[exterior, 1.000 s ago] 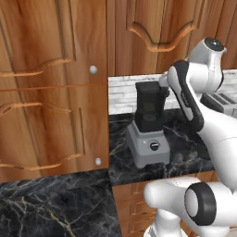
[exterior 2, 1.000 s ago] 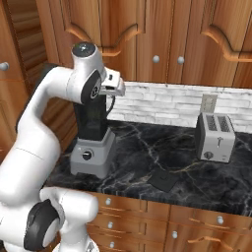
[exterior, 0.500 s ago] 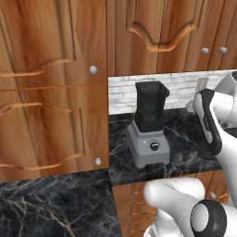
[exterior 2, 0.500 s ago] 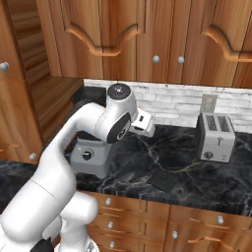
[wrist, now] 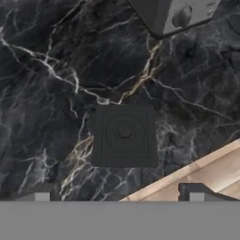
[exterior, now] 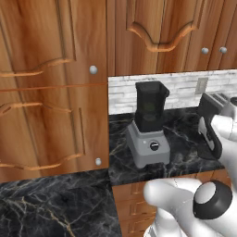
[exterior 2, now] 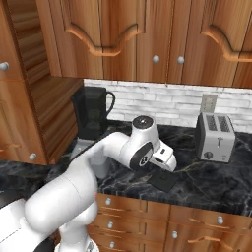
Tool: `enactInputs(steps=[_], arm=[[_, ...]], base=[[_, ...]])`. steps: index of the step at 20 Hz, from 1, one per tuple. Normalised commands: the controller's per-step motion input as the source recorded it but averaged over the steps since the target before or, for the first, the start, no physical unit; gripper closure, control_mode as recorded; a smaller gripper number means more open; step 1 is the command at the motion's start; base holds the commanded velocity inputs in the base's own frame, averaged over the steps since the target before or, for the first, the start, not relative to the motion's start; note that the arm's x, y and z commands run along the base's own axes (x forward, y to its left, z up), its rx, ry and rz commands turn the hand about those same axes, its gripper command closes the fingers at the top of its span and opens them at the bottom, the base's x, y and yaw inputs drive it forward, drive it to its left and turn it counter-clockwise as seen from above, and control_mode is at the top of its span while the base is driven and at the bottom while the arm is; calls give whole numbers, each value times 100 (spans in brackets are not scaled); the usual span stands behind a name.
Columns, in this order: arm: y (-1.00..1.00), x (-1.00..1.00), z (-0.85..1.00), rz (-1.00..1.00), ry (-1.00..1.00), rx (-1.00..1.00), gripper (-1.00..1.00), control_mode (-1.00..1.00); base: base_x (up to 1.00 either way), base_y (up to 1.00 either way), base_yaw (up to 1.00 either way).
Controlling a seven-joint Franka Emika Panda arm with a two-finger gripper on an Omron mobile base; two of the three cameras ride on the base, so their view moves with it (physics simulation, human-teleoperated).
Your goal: Open the blender lid, put the kiwi in the blender, close the lid, and start the blender.
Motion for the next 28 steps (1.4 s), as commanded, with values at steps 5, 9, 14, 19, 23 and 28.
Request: enactInputs(steps=[5, 9, 14, 19, 23, 28], arm=[[-34, 16, -58, -2, 15, 1, -100, -100], [-20, 23, -29, 0, 10, 9, -100, -100], [-3, 36, -22, 3, 9, 11, -100, -100], [-7, 28, -24, 6, 5, 10, -100, -100], [-12, 5, -16, 1, 0, 1, -100, -100], [-1, 0, -23, 0, 0, 0, -100, -100]], base=[[0, 0, 0], [0, 0, 0], [0, 0, 0], [0, 0, 0], [0, 0, 0], [0, 0, 0]])
